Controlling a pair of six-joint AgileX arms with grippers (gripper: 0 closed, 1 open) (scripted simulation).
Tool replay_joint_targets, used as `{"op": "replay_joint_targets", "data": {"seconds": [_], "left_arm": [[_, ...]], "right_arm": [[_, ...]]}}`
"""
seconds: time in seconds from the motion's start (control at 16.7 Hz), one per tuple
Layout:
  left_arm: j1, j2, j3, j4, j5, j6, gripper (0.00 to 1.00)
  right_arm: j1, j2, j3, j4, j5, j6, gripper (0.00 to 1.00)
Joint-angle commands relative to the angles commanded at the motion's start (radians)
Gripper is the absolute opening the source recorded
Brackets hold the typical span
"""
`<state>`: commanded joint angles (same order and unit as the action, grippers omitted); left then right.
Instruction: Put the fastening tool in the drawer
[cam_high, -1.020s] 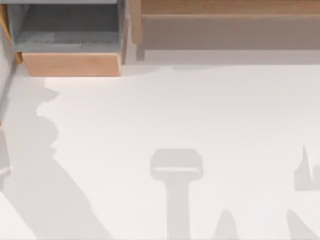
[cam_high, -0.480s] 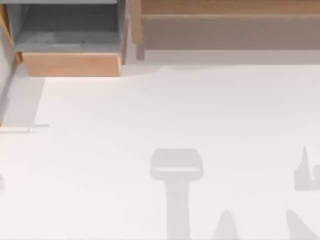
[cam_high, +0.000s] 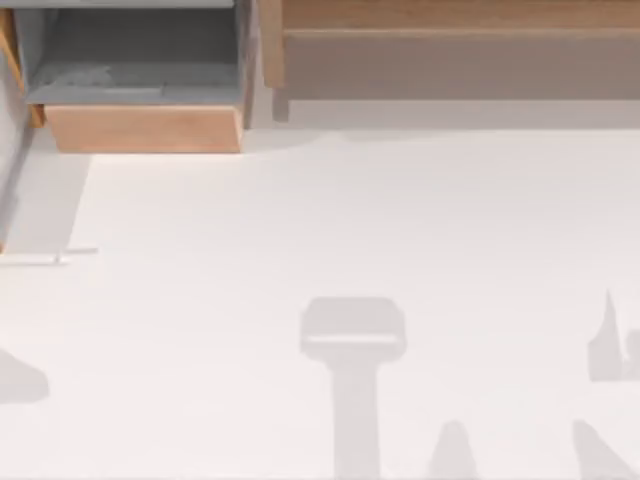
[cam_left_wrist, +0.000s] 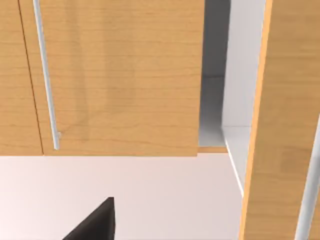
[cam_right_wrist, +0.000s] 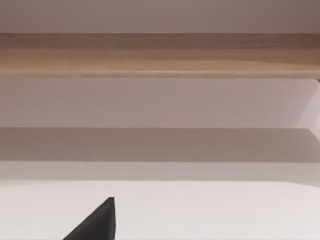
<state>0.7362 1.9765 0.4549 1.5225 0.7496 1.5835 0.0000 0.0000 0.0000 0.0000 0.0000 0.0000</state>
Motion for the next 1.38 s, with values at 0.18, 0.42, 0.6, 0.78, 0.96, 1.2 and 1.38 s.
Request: {"op": "replay_joint_targets", "data": {"seconds": [0.18, 0.42, 0.6, 0.78, 0.96, 1.2, 1.38], "left_arm": [[-0.017, 0.015, -0.017, 0.018, 0.012, 0.007, 1.0], [-0.017, 0.014, -0.012, 0.014, 0.008, 0.006, 1.0], [-0.054, 0.033, 0.032, -0.012, -0.025, 0.007, 1.0], [-0.077, 0.046, 0.061, -0.028, -0.048, 0.006, 1.0], [-0.077, 0.046, 0.061, -0.028, -0.048, 0.006, 1.0], [-0.077, 0.046, 0.061, -0.028, -0.048, 0.006, 0.7], [-0.077, 0.046, 0.061, -0.028, -0.048, 0.006, 0.47]], "right_arm": [[0.0, 0.0, 0.0, 0.0, 0.0, 0.0, 1.0], [0.0, 0.0, 0.0, 0.0, 0.0, 0.0, 1.0], [0.0, 0.0, 0.0, 0.0, 0.0, 0.0, 1.0], [0.0, 0.0, 0.0, 0.0, 0.0, 0.0, 1.0], [0.0, 0.0, 0.0, 0.0, 0.0, 0.0, 1.0], [0.0, 0.0, 0.0, 0.0, 0.0, 0.0, 1.0], [0.0, 0.0, 0.0, 0.0, 0.0, 0.0, 1.0]]}}
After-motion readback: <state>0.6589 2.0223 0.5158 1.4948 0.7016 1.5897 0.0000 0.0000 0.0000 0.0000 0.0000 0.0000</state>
